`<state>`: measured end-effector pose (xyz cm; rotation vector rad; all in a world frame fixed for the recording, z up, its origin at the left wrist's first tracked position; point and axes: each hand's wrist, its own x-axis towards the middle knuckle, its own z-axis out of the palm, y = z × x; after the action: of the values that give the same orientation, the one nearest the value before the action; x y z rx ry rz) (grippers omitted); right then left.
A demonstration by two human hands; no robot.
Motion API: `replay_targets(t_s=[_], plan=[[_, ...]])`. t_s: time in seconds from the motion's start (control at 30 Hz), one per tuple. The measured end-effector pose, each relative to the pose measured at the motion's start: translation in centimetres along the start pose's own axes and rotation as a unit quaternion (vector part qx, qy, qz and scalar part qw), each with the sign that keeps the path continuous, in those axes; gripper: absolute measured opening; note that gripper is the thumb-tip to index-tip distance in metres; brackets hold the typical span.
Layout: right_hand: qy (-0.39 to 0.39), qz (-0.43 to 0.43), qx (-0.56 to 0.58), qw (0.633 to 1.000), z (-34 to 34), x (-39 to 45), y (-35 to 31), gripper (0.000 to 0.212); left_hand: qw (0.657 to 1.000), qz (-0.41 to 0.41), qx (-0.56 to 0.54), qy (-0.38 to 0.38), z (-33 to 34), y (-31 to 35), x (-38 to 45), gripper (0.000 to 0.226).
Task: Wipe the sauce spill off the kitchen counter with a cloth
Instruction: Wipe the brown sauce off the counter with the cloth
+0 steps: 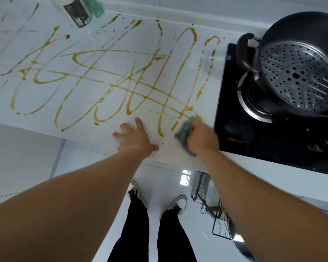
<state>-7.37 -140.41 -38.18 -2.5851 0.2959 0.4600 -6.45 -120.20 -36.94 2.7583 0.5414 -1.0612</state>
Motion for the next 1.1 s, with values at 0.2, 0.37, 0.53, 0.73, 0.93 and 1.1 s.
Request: replay_targets(t_s=[0.2,0.37,0.53,0.73,0.93,1.1], plan=[[-0.027,-0.068,0.01,0.997,2.5,-2.8,-2.2,0.016,1.0,-0.01,-0.017,-0.006,-0.1,0.3,0.2,0.133],[0.012,0.063,0.005,0.998,-1.8,3.9,0.1,0.011,0.999,-0.02,-0.029,-0.006,-0.5,0.6,0.6,0.131],[-0.035,-0.079,0.017,0.996,2.4,-1.7,-1.8,0.024,0.998,-0.019,-0.055,-0.004,-0.1,0.4,0.6,0.13],[0.058,0.072,-0.019,0.996,-1.8,5.6,0.7,0.016,0.998,-0.018,-0.059,0.001,-0.2,0.4,0.5,0.127],[-0.039,-0.166,-0.022,0.985,4.2,-2.7,-3.0,0.022,0.998,-0.028,-0.055,0.006,0.1,0.3,0.7,0.127],[0.079,0.08,0.025,0.993,-1.6,6.6,-0.1,0.017,0.998,-0.024,-0.051,0.004,0.5,0.2,1.0,0.132]])
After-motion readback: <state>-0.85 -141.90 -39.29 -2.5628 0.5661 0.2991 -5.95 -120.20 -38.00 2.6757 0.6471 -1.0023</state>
